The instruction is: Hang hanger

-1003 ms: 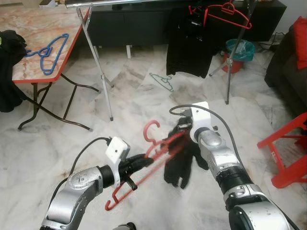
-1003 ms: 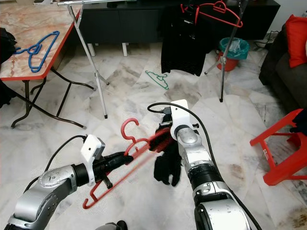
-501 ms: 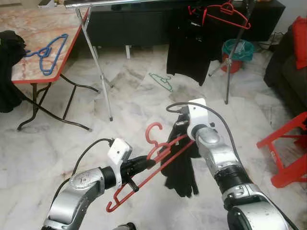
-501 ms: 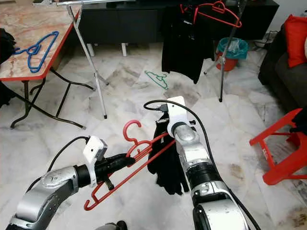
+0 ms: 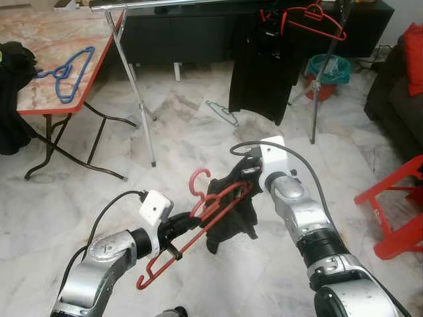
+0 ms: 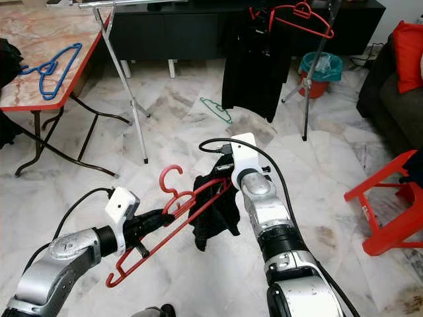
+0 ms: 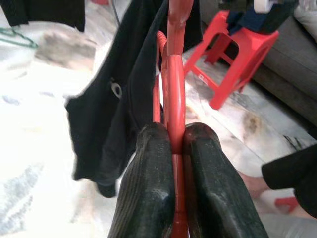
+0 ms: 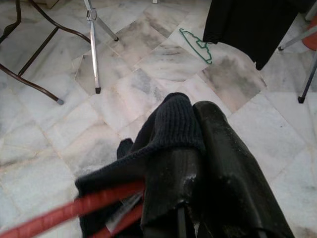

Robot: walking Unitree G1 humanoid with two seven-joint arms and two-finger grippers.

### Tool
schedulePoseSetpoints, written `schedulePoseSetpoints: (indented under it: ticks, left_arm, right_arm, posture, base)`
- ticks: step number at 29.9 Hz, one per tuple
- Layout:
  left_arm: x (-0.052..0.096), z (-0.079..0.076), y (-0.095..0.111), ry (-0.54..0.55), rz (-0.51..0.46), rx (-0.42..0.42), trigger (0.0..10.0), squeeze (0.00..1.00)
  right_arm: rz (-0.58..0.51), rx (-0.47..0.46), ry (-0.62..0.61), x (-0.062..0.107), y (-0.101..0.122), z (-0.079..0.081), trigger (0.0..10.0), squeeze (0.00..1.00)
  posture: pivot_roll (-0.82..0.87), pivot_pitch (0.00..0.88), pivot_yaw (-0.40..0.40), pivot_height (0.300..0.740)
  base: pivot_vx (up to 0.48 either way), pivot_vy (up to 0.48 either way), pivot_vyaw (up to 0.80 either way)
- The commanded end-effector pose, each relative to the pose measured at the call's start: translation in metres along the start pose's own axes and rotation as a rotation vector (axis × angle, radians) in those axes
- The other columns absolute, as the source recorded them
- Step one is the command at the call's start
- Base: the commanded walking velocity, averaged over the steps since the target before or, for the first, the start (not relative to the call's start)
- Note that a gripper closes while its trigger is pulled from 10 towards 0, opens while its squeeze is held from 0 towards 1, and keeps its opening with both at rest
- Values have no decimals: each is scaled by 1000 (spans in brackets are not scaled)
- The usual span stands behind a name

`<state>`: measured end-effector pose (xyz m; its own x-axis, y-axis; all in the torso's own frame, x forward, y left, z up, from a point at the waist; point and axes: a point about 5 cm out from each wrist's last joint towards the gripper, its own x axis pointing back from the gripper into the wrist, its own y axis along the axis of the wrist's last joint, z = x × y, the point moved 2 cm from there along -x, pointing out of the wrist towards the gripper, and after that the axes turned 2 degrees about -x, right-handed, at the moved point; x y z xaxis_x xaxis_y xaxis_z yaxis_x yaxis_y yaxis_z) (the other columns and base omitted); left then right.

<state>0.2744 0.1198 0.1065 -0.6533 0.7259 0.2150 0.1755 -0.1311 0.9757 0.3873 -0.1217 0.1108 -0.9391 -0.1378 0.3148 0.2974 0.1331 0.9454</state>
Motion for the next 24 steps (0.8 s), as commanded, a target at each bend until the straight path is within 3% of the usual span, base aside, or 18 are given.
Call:
schedulePoseSetpoints:
  ticks: [1,9,16,24]
  left_arm:
    - [1,8,2,48,-9,-21,10000,0]
    - [-4,12,6,98,-44,-9,10000,0]
    - [-6,-2,9,4,-73,26,10000,0]
    - [-10,3,7,53,-62,-3,10000,0]
  right_arm:
    - [-29,-4,15,2,7,4,10000,0]
    - [-36,2,48,3,10,12,10000,0]
    - [-40,10,79,4,13,18,10000,0]
    - [-44,14,115,9,16,27,10000,0]
  posture:
    - [40,109,11,740]
    - [37,107,12,740]
    - [39,106,13,740]
    - [35,105,15,740]
  base:
    - [0,0,0]
    - [0,0,0]
    - [0,0,0]
    - [0,0,0]
